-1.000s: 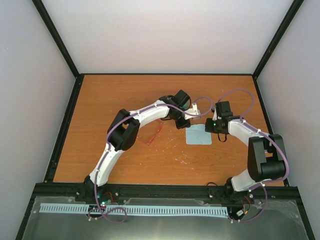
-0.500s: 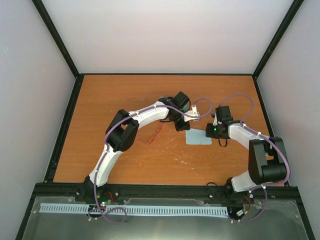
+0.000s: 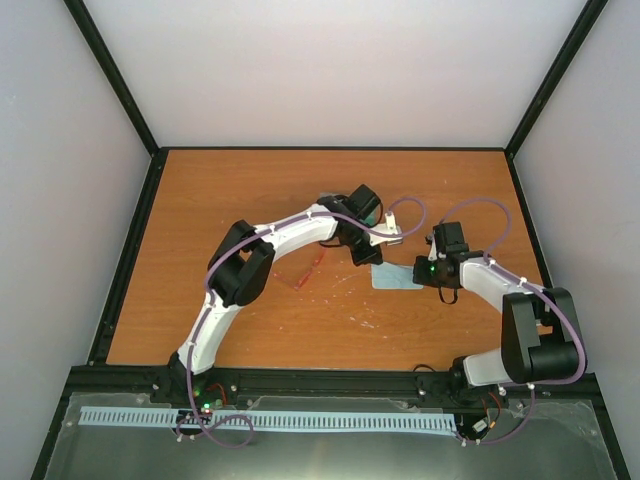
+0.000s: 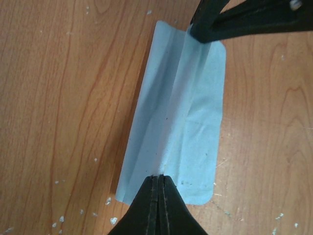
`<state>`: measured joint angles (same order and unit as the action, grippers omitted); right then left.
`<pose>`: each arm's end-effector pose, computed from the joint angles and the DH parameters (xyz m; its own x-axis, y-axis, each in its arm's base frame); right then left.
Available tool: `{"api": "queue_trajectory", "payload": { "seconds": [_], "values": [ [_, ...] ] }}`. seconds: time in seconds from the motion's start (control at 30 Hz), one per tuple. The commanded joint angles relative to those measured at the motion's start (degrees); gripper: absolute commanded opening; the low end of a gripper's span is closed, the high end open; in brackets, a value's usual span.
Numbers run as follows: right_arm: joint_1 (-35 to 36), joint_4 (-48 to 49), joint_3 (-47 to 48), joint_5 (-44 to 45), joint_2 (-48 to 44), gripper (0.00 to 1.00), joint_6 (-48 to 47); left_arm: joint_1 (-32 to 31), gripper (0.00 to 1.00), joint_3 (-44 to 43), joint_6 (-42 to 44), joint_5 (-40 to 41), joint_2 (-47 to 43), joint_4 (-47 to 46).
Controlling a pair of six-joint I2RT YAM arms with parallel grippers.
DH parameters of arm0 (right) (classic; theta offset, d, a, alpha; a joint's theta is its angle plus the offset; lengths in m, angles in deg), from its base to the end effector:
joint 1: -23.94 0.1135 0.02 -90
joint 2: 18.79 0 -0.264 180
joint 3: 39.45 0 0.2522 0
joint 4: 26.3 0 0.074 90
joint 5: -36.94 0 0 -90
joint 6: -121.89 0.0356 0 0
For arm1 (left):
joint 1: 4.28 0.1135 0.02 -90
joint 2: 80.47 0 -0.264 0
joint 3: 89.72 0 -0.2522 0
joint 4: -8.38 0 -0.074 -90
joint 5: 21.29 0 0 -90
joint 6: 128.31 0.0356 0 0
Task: Organize the sunglasses
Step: Fold the glasses cleaning cloth at the center of the board.
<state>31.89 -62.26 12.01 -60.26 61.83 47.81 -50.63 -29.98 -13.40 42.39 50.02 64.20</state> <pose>0.2402 0.0381 0.1519 -0.9160 0.1469 -0.3734 0.0643 0.9723 0.2247 0.3217 -0.3601 0.1727 -0.2466 0.8055 -0.5388 0.9666 0.1645 -0.1965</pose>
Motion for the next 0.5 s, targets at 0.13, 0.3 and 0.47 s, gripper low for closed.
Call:
{"api": "queue_trajectory", "payload": {
  "seconds": [0.13, 0.3, 0.47],
  "values": [
    [-0.39, 0.36, -1.57, 0.16, -0.22, 0.03, 1.00, -0.94, 0.01, 0.49, -1.09, -1.20, -2.87, 1.19],
    [-0.39, 0.27, -1.31, -0.33, 1.00, 0.03, 0.96, -1.08, 0.04, 1.58, -1.17, -1.45, -3.21, 1.00],
    [-0.39, -0.27, -1.29, -0.65, 1.89, 0.03, 0.94, -1.11, 0.08, 3.10, -1.20, -1.54, -4.10, 0.46]
  ]
}}
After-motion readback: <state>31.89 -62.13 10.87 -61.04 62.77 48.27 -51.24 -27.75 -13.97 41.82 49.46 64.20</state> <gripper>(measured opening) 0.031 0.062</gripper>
